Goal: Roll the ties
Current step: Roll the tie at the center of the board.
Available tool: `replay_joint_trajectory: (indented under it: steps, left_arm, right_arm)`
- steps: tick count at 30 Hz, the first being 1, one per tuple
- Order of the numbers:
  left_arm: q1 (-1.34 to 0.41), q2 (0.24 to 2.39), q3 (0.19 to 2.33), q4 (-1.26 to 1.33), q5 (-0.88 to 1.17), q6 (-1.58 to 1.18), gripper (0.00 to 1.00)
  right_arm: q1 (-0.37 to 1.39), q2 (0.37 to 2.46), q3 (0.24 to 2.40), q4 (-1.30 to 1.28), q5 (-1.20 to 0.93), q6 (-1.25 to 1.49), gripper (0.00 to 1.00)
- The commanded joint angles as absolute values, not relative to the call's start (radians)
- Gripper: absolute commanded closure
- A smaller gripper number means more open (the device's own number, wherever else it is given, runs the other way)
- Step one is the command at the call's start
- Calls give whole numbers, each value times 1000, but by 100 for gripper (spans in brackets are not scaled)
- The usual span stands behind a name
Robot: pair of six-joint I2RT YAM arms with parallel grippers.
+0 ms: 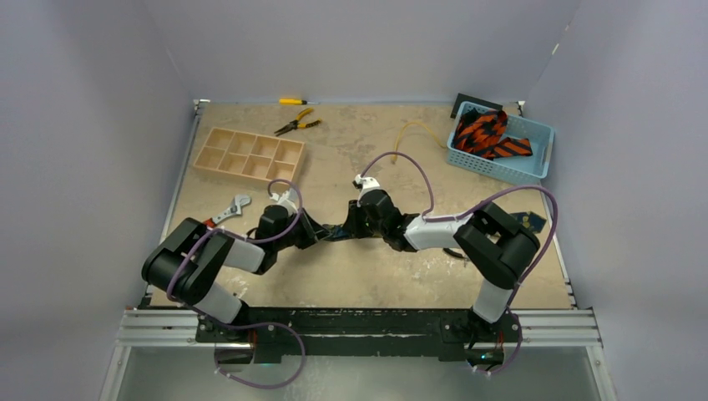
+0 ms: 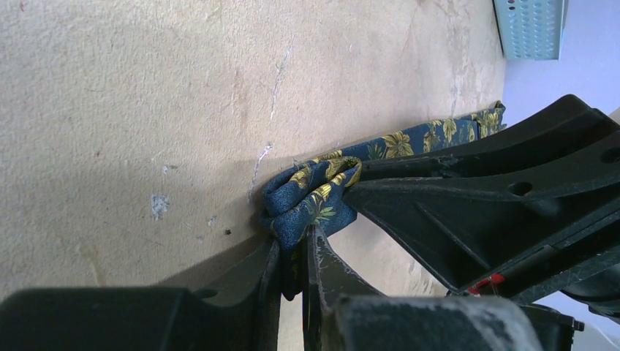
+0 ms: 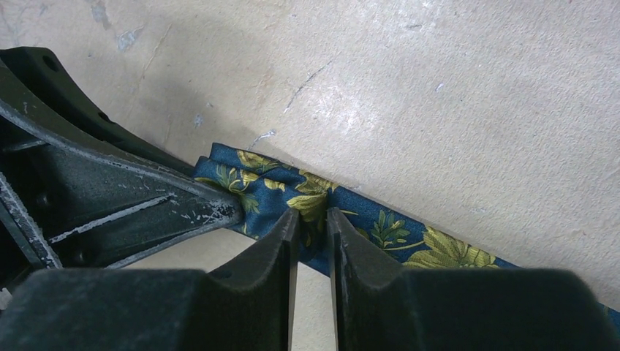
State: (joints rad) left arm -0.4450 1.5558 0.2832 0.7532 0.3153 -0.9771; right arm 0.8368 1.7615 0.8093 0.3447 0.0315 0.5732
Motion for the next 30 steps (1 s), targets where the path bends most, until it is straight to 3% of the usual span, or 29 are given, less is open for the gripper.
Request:
replay_joint_trajectory:
  steps: [1, 4, 7, 15, 22, 30]
  left_arm:
    - [-442, 1501, 302, 679, 311, -939, 100]
    - [-442, 1450, 337, 521, 259, -884, 100]
    - [-442, 1385, 373, 357, 180, -835, 100]
    - [-487, 1323, 527, -35, -60, -732, 100]
    - [-540, 1328, 633, -221, -201, -693, 100]
    - [-552, 1325, 652, -266, -233, -686, 100]
  right_arm:
    - [834, 1710, 800, 356, 48, 556, 71]
    - [834, 1655, 786, 306, 48, 593, 57]
    - [834, 1585, 764, 280, 57, 600, 54]
    - [835, 1562, 794, 286, 6, 577, 77]
    - [837, 1701, 902, 330, -92, 635, 82]
    - [841, 1842, 994, 357, -165, 702, 85]
